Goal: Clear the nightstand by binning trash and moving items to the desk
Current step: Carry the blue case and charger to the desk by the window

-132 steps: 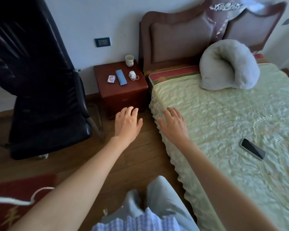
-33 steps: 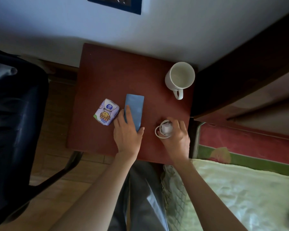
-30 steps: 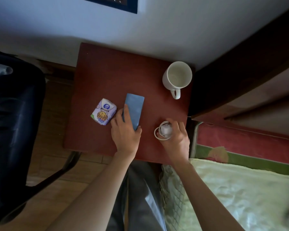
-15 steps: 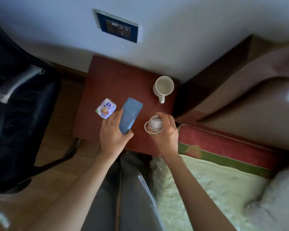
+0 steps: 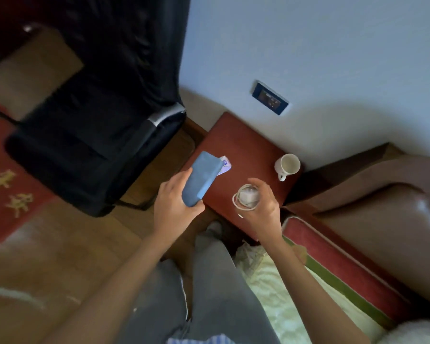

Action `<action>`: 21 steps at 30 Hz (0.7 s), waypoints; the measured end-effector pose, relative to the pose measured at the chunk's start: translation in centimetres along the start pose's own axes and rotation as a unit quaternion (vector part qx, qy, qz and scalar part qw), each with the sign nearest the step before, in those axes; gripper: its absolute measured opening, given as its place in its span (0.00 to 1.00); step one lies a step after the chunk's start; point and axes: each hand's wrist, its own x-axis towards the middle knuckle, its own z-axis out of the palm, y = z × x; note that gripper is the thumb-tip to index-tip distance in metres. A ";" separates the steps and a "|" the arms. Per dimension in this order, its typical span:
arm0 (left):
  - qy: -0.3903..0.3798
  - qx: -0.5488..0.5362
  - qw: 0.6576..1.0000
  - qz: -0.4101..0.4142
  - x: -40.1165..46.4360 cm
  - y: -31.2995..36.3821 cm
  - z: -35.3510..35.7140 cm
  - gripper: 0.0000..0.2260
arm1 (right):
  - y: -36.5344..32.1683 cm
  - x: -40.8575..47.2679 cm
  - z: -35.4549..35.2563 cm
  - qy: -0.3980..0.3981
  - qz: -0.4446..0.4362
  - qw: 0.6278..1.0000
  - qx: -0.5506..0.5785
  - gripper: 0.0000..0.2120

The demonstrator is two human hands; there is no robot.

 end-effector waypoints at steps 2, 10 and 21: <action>0.019 0.002 1.000 -0.012 -2.0 -1.4 -2.3 0.36 | -2.6 -1.1 0.7 -0.024 -0.017 1.000 0.002 0.24; 0.107 -0.060 0.989 -0.087 -12.0 -11.1 -12.2 0.30 | -13.5 -8.3 6.8 -0.155 -0.089 0.984 0.006 0.26; 0.221 -0.119 0.944 -0.216 -27.1 -23.9 -26.2 0.37 | -28.8 -19.9 18.7 -0.252 -0.261 0.931 0.042 0.26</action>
